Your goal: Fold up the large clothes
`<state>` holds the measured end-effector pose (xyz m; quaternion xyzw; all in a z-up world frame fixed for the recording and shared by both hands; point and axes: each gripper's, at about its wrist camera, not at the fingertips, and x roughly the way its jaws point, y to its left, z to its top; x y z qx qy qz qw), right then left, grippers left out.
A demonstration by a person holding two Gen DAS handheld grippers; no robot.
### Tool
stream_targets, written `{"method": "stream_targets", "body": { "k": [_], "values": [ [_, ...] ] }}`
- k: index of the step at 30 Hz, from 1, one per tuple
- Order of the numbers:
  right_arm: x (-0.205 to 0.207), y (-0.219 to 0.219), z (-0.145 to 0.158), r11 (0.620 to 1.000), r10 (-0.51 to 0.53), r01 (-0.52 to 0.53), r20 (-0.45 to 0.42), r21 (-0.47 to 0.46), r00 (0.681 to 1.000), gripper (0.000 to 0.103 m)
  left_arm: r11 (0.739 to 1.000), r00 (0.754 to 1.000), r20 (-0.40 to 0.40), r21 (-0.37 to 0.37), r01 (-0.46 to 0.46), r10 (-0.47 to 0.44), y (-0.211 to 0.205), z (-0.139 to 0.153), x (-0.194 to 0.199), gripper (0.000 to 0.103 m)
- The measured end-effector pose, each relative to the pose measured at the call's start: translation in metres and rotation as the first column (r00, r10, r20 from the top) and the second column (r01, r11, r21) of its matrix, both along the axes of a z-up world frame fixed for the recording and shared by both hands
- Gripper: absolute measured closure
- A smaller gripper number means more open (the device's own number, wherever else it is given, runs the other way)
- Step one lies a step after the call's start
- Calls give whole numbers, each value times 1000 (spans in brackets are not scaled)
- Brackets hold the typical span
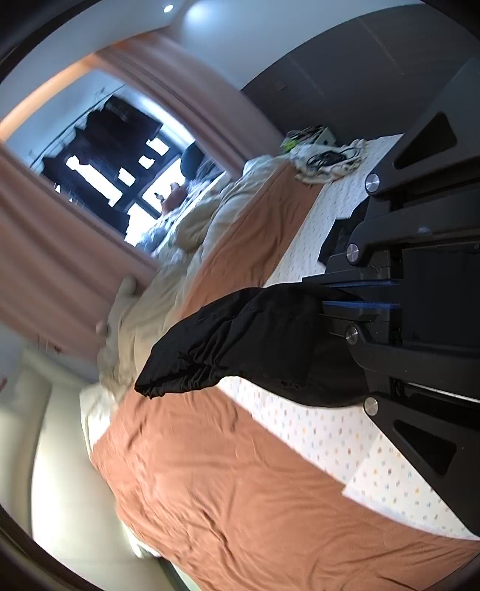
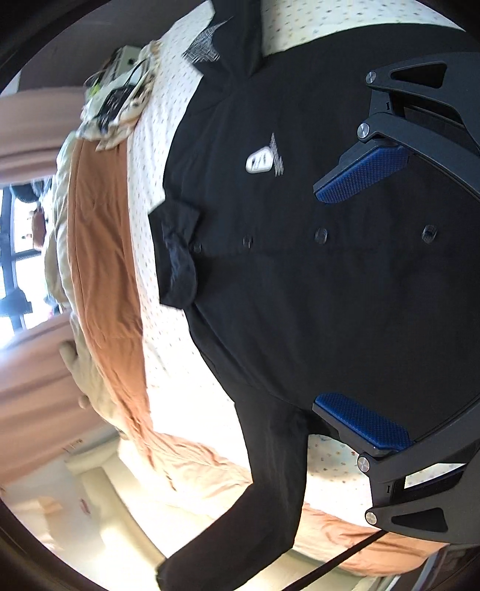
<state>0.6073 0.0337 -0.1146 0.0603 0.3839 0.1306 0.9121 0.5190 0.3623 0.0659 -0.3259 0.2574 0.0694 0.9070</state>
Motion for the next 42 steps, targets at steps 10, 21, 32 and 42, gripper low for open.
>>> {"method": "stream_targets", "body": {
  "k": [10,21,32,42],
  "values": [
    [-4,-74,-14,989,-124,124,-9,79,992,0,984,984,-17,31,175,-175,-100,24,62,96],
    [33,-163,-29,911,-252,273,-107,308,962,0,940,940,-56,26,339,-337,-194,-3,124,96],
    [35,-218,-46,808,-371,409,-173,424,913,0,889,882,-109,-73,453,-459,-264,-75,179,95],
    [40,-221,-46,791,-364,409,-188,455,912,0,868,858,-170,-219,446,-484,-266,-128,182,36]
  ]
}}
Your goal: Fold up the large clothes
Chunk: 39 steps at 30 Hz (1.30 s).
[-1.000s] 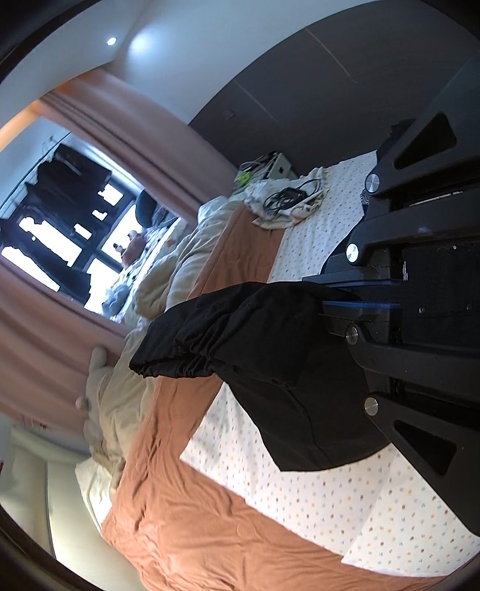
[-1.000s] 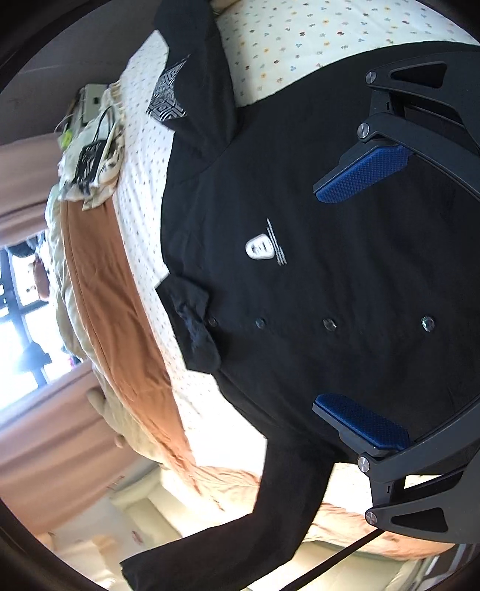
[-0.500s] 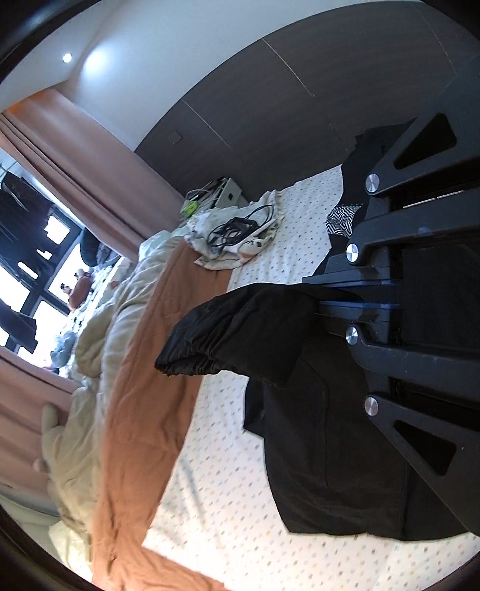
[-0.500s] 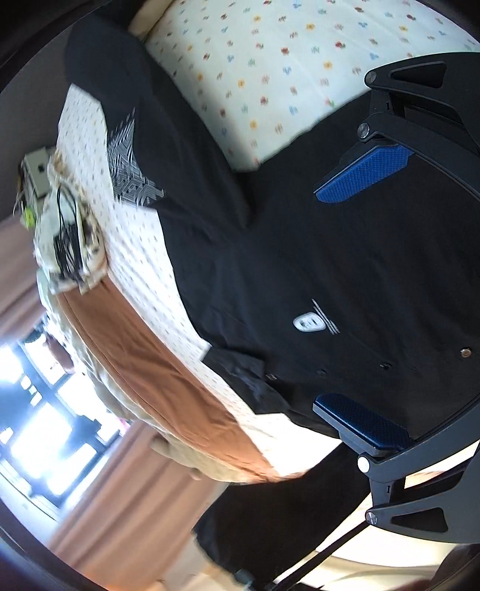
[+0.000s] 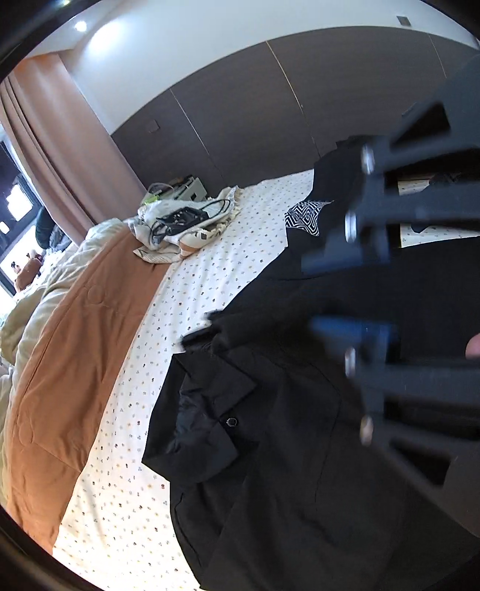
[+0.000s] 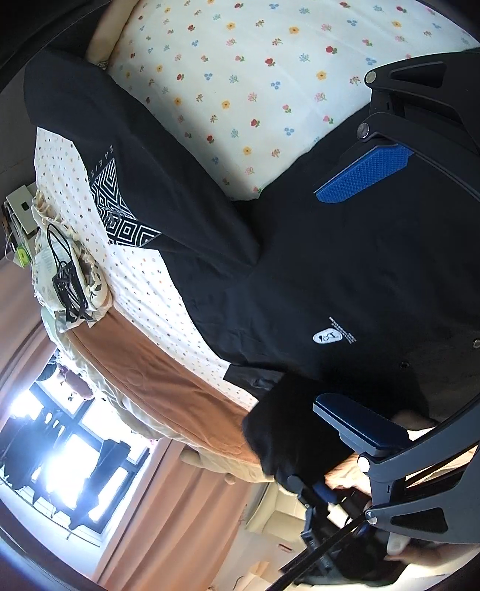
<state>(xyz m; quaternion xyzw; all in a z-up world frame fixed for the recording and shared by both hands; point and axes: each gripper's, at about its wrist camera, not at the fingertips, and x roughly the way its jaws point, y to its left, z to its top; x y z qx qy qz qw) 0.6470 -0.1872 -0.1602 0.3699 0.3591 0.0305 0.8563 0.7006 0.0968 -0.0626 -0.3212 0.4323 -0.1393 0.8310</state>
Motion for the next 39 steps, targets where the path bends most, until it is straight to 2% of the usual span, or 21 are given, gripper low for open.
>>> {"method": "stream_targets", "body": {
  "k": [1,3,6,10,13,18,22,24,26,29,30,32,34,36,39],
  "values": [
    [0,0,-1,1000,0,0,-1,-3,1000,0,1000,1000,18,-4,-1,1,3,2,-6,0],
    [1,2,-1,1000,4,-4,-4,-13,1000,0,1000,998,53,-14,-18,19,9,7,-17,0],
    [2,8,0,1000,13,-13,-5,-24,1000,0,999,997,63,-29,-47,48,22,10,-35,0],
    [5,20,3,998,33,-33,-3,-56,999,0,992,988,109,58,-117,110,33,13,-65,0],
    [7,33,5,995,54,-54,-3,-88,999,0,977,975,131,95,-193,180,48,11,-94,0],
    [13,64,13,979,109,-107,3,-176,994,0,934,934,163,112,-339,319,76,-7,-137,0],
    [20,96,17,952,174,-165,10,-259,985,0,920,923,165,125,-370,349,93,-29,-145,0],
    [23,111,17,936,196,-183,12,-300,981,0,925,927,125,101,-366,353,106,-38,-141,3],
    [27,126,16,918,221,-204,11,-340,975,0,933,933,123,85,-351,340,115,-42,-144,5],
    [33,154,13,880,280,-255,3,-400,960,0,908,925,125,182,-377,359,130,-47,-160,5],
    [35,163,11,868,289,-264,-3,-422,957,0,904,922,122,186,-385,368,137,-50,-166,5],
    [39,181,3,834,302,-282,-34,-474,953,0,901,915,86,162,-403,394,154,-59,-176,6],
    [43,193,-6,811,293,-284,-66,-512,954,0,888,902,57,155,-432,428,171,-65,-190,13],
    [47,203,-15,795,285,-289,-93,-533,954,0,880,890,52,133,-455,452,183,-65,-200,13],
    [54,209,-25,775,266,-289,-124,-562,956,0,880,889,61,122,-458,454,192,-63,-210,13]
  ]
}}
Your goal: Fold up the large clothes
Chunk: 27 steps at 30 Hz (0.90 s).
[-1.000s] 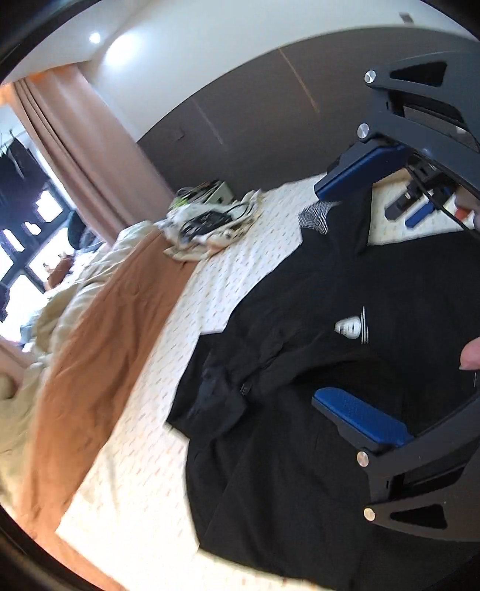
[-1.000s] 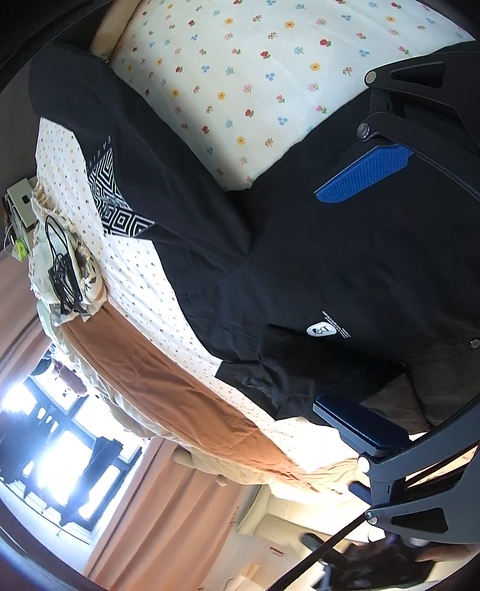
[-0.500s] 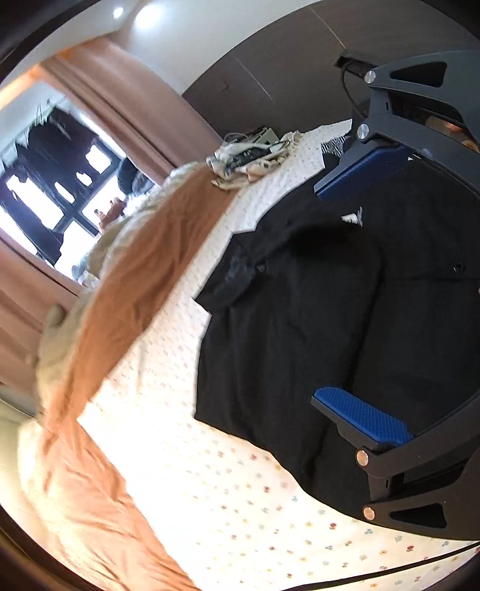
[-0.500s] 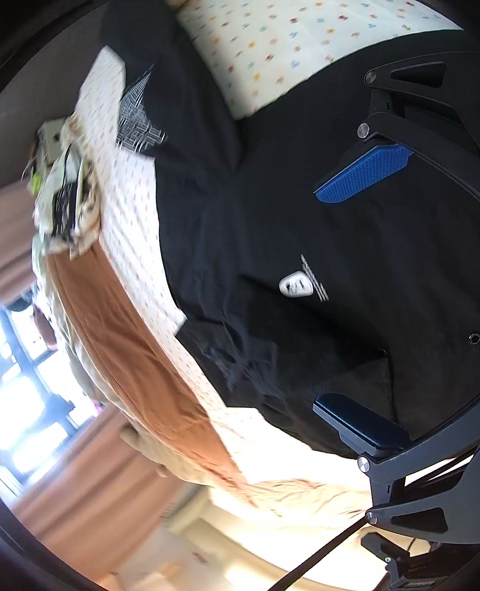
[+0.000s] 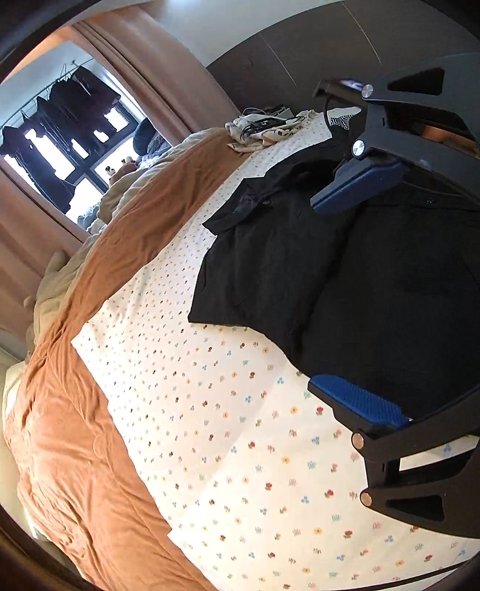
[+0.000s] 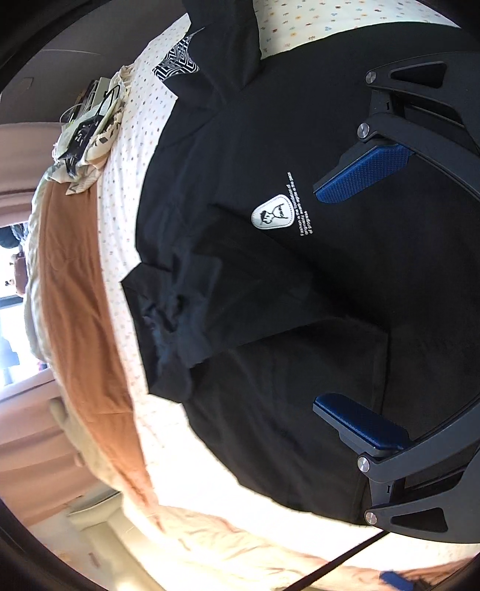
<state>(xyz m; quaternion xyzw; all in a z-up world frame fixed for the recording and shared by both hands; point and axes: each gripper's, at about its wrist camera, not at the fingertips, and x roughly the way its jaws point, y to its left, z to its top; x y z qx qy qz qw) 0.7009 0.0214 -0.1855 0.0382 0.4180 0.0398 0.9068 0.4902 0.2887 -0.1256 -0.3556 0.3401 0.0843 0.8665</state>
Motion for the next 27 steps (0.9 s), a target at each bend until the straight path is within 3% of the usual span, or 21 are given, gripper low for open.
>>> {"method": "stream_targets", "body": {
  "k": [4,7,9,11,16,20,24,25,27],
  "values": [
    [13,-8,-6,998,-62,62,-14,21,998,0,999,1000,-14,23,25,-24,0,-1,-6,13],
    [14,-30,-5,985,-113,115,-19,132,993,0,998,999,-41,49,24,-22,-1,-2,-8,13],
    [11,-51,-7,953,-148,154,-42,261,988,0,994,998,-59,104,32,-26,-3,-1,-5,13],
    [6,-67,-11,923,-172,182,-59,340,983,4,994,997,-59,98,45,-40,-3,-2,-2,13],
    [0,-92,-13,884,-173,191,-82,427,982,9,996,997,-61,61,60,-56,-6,-12,7,13],
    [-8,-125,-19,803,-182,213,-110,557,977,9,995,996,-41,57,85,-82,-14,-12,16,13],
    [-13,-152,-23,764,-206,235,-119,601,971,9,993,994,-28,49,103,-101,-21,-18,26,17],
    [-13,-158,-23,761,-213,239,-116,603,970,10,993,994,-26,48,106,-105,-23,-20,29,23],
    [-15,-165,-20,777,-230,249,-106,578,967,10,992,993,-32,51,111,-110,-25,-26,35,25]
  ]
}}
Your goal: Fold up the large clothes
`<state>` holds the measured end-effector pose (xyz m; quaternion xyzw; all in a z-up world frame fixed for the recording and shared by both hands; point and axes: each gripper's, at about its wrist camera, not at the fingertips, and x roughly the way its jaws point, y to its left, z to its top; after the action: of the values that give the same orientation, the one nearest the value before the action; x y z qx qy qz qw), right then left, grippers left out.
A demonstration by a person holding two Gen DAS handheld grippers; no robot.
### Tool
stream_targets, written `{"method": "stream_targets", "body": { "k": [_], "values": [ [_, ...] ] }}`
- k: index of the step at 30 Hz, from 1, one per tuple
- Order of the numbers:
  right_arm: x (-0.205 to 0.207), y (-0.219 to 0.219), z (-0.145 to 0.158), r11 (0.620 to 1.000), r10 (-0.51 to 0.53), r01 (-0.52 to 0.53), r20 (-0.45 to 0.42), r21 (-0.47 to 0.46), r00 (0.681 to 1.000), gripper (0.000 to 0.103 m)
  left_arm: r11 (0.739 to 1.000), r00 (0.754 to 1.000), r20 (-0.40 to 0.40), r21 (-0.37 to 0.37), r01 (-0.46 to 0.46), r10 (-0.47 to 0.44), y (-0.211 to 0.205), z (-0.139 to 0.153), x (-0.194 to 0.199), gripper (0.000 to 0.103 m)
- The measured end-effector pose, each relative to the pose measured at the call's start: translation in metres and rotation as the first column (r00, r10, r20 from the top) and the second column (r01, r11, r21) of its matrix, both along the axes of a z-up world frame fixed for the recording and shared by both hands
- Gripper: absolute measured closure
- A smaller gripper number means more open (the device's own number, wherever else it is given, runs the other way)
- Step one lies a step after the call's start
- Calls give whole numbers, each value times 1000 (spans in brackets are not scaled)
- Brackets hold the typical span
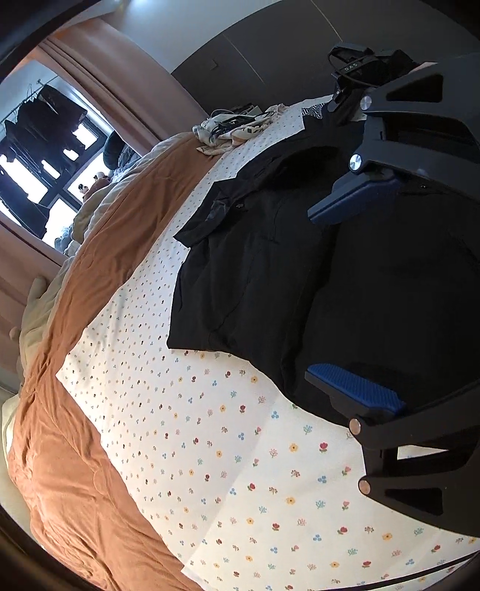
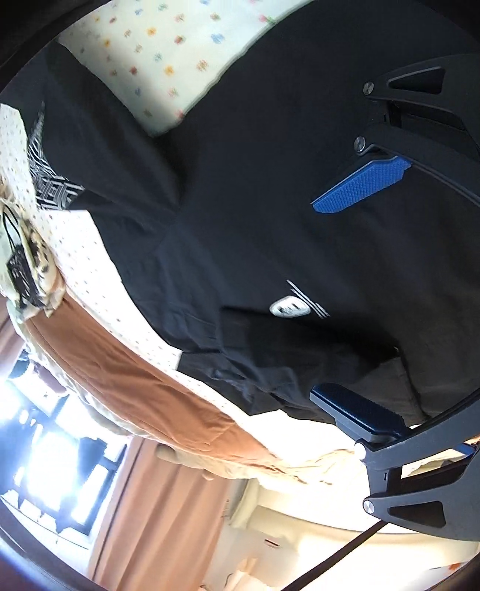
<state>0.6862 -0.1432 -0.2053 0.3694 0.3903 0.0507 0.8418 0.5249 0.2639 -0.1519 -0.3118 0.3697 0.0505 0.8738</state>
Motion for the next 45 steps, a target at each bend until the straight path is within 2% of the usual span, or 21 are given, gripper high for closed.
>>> {"method": "stream_targets", "body": {
  "k": [2,5,7,10,13,17,19,21,25,27,34,38,39,40,41,43,45],
  "values": [
    [-2,4,12,995,4,-1,35,-101,999,10,1000,1000,-8,-8,-7,7,1,-6,5,26],
    [1,39,34,965,114,-90,83,-248,990,10,999,1000,-8,-34,-18,17,4,-13,15,35],
    [5,68,44,924,191,-144,103,-354,976,10,999,1000,-18,-31,-20,20,5,-17,23,42],
    [11,107,44,854,266,-192,89,-483,960,10,1000,999,-42,-28,-9,8,5,-25,34,55],
    [16,132,35,805,302,-225,53,-550,952,10,1000,998,-59,-16,6,-6,4,-31,44,63],
    [25,164,20,712,342,-266,-11,-650,940,10,1000,997,-82,-25,8,-10,8,-42,54,63],
    [28,167,16,692,327,-268,-40,-670,944,10,1000,995,-101,-26,5,-7,9,-49,59,63],
    [33,160,17,702,286,-243,-48,-669,957,10,1000,993,-118,-22,5,-8,8,-55,62,63],
    [38,119,27,798,176,-141,2,-586,984,10,1000,993,-119,-13,8,-10,8,-57,62,63],
    [39,103,28,838,159,-129,12,-530,987,10,1000,993,-121,-12,6,-7,8,-58,61,63],
    [29,63,32,912,98,-72,45,-404,994,10,1000,992,-128,5,5,-5,8,-59,61,64],
    [20,31,25,941,56,-39,42,-336,998,10,1000,992,-128,-4,-1,0,10,-59,61,64],
    [20,23,20,959,55,-43,36,-280,998,15,1000,992,-129,-6,-2,1,9,-58,61,64],
    [18,17,15,973,62,-52,35,-223,997,34,1000,992,-129,-9,-4,2,10,-58,61,64],
    [19,10,8,985,69,-65,22,-159,997,43,1000,992,-128,-13,-5,4,10,-58,61,64],
    [20,-1,-7,993,62,-63,-19,-96,998,64,1000,992,-127,-20,-9,7,10,-58,60,64],
    [23,-5,-20,995,66,-71,-59,-74,996,76,1000,992,-130,-24,-11,8,11,-58,59,64]
  ]
}}
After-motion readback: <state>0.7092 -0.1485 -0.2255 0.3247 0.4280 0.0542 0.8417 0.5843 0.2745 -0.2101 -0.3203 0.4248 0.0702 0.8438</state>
